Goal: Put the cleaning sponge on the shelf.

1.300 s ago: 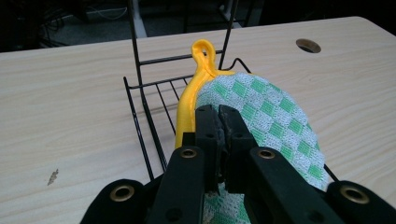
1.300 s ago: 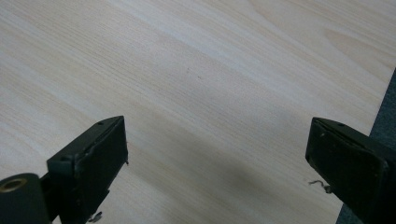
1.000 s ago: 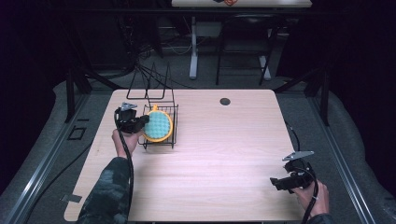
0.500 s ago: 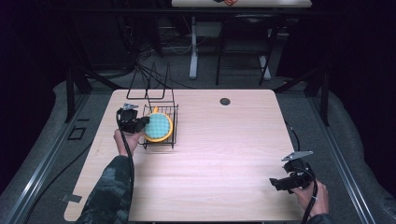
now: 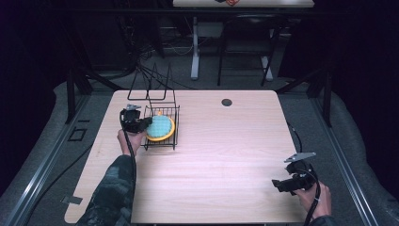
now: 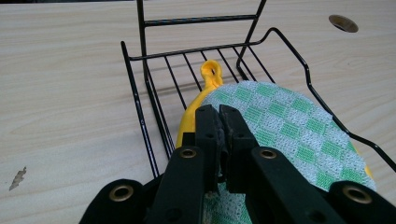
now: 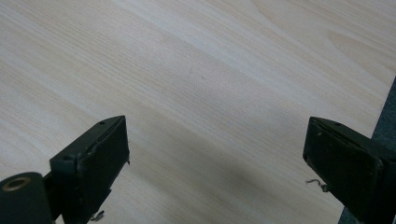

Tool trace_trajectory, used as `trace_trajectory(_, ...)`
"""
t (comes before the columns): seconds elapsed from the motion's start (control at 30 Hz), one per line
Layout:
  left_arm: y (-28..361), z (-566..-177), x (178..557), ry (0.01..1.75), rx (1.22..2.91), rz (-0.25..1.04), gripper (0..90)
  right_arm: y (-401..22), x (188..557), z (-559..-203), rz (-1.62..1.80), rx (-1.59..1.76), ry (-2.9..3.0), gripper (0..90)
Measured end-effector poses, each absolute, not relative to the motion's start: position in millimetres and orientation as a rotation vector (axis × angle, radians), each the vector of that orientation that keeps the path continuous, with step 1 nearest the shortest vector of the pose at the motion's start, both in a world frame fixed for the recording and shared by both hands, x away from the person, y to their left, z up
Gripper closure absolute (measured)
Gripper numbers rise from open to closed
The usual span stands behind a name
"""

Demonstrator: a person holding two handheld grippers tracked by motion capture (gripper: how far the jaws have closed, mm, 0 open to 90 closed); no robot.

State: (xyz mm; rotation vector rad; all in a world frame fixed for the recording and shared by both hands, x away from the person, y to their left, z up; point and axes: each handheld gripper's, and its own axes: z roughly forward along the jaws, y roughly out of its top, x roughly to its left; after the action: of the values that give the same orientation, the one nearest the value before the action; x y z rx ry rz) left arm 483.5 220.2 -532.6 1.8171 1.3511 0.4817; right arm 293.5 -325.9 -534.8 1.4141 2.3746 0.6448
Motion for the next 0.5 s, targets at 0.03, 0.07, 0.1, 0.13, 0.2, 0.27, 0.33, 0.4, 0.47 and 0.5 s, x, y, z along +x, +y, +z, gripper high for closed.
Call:
trace_trajectory(0.03,219.9,-532.9,484.0,1.351,1.814,0.484,86.5,-325.7,293.8,-535.4,0.646,1.412,2.374,6.6)
trace_trajectory(0.07,219.3,-533.2,484.6,1.350,1.813,0.482,86.3,-325.5,293.9,-535.7,0.646,1.413,2.375,6.6)
trace_trajectory(0.1,219.2,-533.2,484.9,1.349,1.812,0.485,86.1,-325.1,293.8,-535.8,0.644,1.412,2.376,6.6)
trace_trajectory(0.13,218.9,-533.5,485.6,1.349,1.812,0.485,85.9,-324.9,293.7,-535.3,0.635,1.415,2.381,6.6)
trace_trajectory(0.2,219.4,-534.0,486.3,1.345,1.807,0.481,85.2,-324.6,293.6,-535.5,0.650,1.414,2.376,6.6)
trace_trajectory(0.27,219.4,-535.0,487.1,1.340,1.802,0.486,84.8,-325.5,294.0,-535.4,0.644,1.406,2.376,6.6)
trace_trajectory(0.33,220.0,-535.3,487.5,1.334,1.799,0.488,83.5,-325.7,293.9,-535.2,0.645,1.406,2.375,6.6)
trace_trajectory(0.4,220.6,-534.9,487.3,1.337,1.800,0.492,78.9,-325.8,293.7,-534.2,0.642,1.405,2.376,6.6)
trace_trajectory(0.47,221.2,-533.4,486.9,1.353,1.801,0.498,73.4,-325.6,293.3,-533.4,0.649,1.412,2.370,6.6)
trace_trajectory(0.5,221.2,-532.2,486.9,1.362,1.804,0.499,69.5,-325.8,293.1,-532.8,0.646,1.414,2.371,6.6)
